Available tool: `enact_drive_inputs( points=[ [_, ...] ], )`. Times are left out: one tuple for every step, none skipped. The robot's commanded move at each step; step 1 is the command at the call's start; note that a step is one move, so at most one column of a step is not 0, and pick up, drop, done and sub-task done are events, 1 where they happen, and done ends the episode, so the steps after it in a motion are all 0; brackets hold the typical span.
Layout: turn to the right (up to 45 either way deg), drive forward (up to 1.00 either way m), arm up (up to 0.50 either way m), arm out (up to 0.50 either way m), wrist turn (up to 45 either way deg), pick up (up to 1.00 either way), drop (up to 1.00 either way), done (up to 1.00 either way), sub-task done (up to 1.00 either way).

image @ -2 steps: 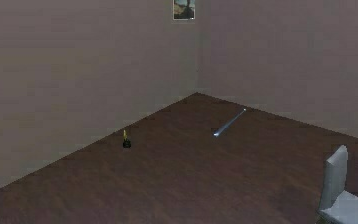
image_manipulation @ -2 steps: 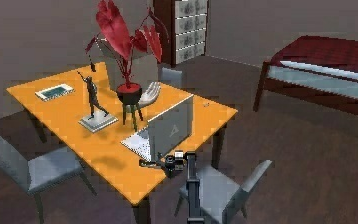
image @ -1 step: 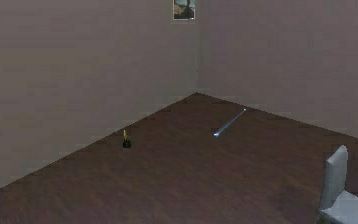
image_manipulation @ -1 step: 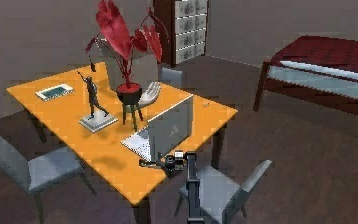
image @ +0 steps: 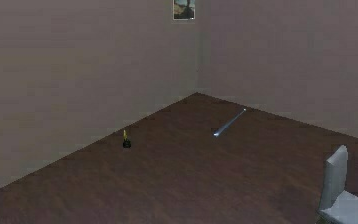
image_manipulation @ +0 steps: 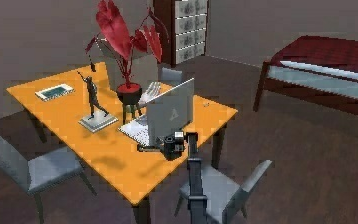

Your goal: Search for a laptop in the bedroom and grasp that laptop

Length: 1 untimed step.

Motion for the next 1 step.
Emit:
enact_drive_inputs(
  points=[
    [0.0,0.0,0.0,0.0,0.0,0.0,0.0,1.0,0.0]
  ],
)
